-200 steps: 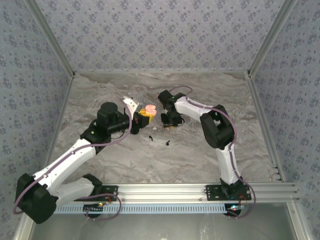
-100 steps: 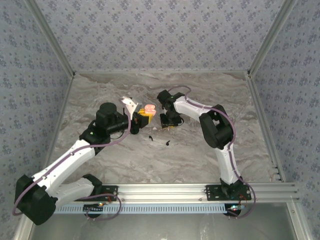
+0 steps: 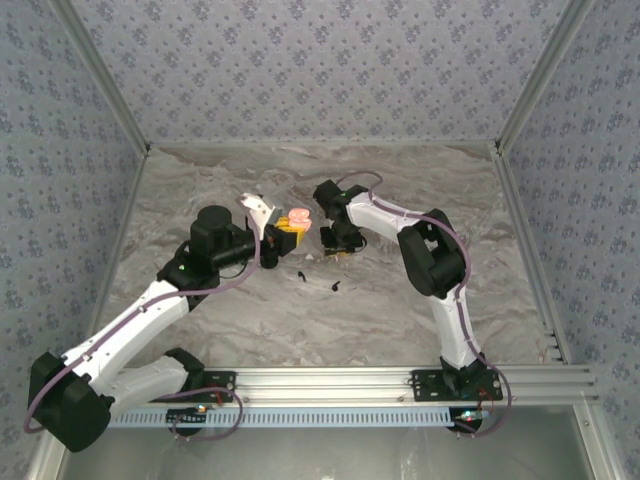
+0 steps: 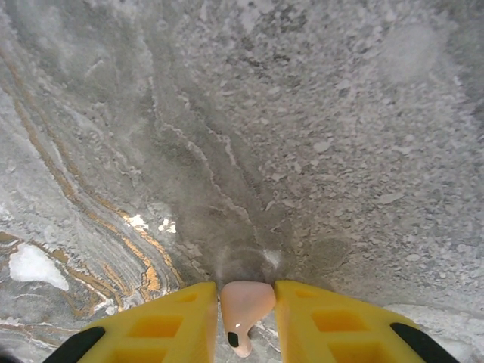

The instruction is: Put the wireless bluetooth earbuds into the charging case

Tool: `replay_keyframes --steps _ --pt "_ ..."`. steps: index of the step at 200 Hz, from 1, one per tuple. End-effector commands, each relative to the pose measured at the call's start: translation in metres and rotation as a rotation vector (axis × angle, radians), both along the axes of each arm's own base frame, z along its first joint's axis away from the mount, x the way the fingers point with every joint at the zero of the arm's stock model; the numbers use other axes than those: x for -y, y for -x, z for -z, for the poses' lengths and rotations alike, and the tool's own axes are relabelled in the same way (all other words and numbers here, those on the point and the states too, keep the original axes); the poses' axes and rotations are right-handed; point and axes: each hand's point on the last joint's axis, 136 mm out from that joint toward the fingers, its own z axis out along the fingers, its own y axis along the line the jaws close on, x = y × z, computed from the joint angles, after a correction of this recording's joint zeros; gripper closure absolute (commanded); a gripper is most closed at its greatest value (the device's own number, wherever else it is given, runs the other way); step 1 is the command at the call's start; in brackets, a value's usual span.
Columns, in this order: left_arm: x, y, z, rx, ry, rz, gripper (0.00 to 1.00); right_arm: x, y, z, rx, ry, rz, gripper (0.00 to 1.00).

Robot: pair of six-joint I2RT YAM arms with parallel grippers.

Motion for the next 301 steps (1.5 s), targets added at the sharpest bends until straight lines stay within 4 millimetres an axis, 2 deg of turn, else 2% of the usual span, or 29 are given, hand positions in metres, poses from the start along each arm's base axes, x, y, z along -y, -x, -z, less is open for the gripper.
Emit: replay_keyframes --steps 1,37,78,105,139,163,213,257,301 --pt "0.0 0.004 -0.011 0.026 0.028 0.005 0.81 -0.004 -0.004 0.023 -0.005 0.025 0.018 0.71" --pt "-0.001 0.005 -0.011 0.025 0.029 0.005 0.81 -0.003 -0.003 0.031 -0.019 0.032 0.02 0.72" --pt "-0.001 0.005 -0.008 0.017 0.028 0.005 0.81 -0.002 -0.005 0.037 -0.034 0.022 0.026 0.78" --pt "-0.001 0.005 -0.006 0.01 0.027 0.003 0.81 -0.002 -0.008 0.034 -0.028 -0.006 0.025 0.79" --pt "-0.003 -0.001 0.002 -0.021 0.033 -0.038 0.81 -0.004 -0.01 0.018 0.004 -0.092 0.013 0.79" --pt "-0.003 -0.007 0.013 -0.053 0.034 -0.068 0.81 -0.004 -0.014 0.004 0.046 -0.164 0.013 0.8" --pt "-0.003 -0.024 0.04 -0.119 0.017 -0.131 0.81 0.009 -0.013 -0.01 0.097 -0.228 0.025 0.8" --pt "0.0 -0.035 0.077 -0.185 0.001 -0.174 0.81 0.021 -0.009 -0.019 0.136 -0.27 0.041 0.79" --pt "0.007 -0.041 0.103 -0.215 0.0 -0.171 0.81 0.028 -0.005 -0.035 0.182 -0.335 0.049 0.79"
